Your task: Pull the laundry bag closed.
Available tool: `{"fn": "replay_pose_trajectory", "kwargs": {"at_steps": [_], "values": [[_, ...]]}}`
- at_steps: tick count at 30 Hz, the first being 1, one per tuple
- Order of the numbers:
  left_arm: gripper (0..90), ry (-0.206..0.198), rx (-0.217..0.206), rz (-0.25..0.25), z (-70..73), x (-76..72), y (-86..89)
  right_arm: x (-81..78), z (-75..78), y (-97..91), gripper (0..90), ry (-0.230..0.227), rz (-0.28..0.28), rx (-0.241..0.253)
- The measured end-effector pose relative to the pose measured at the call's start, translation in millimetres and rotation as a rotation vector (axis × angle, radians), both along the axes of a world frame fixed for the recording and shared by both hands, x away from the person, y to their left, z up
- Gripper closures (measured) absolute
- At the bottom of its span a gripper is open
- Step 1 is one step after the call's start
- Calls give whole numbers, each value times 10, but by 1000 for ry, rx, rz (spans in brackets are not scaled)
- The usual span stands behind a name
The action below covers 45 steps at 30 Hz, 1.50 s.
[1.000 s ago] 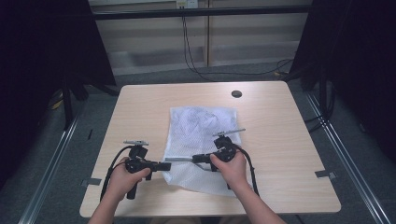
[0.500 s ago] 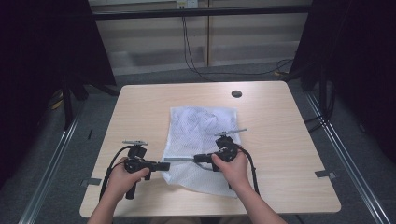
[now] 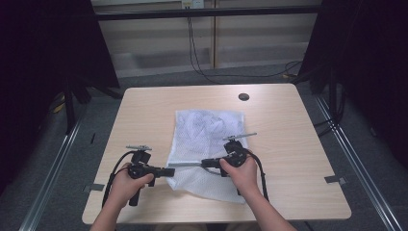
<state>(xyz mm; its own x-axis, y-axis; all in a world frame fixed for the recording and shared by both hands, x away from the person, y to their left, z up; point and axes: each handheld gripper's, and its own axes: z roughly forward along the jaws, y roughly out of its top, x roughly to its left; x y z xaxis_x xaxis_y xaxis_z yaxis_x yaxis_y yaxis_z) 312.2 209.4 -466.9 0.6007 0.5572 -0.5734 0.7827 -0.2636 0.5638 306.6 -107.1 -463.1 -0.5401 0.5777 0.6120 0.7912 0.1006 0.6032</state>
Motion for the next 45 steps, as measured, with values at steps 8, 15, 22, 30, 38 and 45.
{"fn": "replay_pose_trajectory", "kwargs": {"at_steps": [8, 15, 22, 30, 38, 45], "values": [[881, 3, 2, 3, -1, 5, 2, 4, 0, -4, 881, 5, 2, 5], [881, 2, -5, 9, 6, 5, 41, 4, 11, -55, 881, 2, -11, 8], [881, 3, -5, 1, 5, 8, 35, 1, 13, -78, 881, -6, -9, 1], [881, 3, 4, 16, 0, 3, 26, -7, 6, -86, 881, -3, -5, -2], [881, 13, 3, 21, -13, 8, 39, 7, -13, -181, 881, 11, -17, 4], [881, 18, -5, 21, -6, 15, 53, -3, -29, -226, 880, 18, -15, 9]]}}
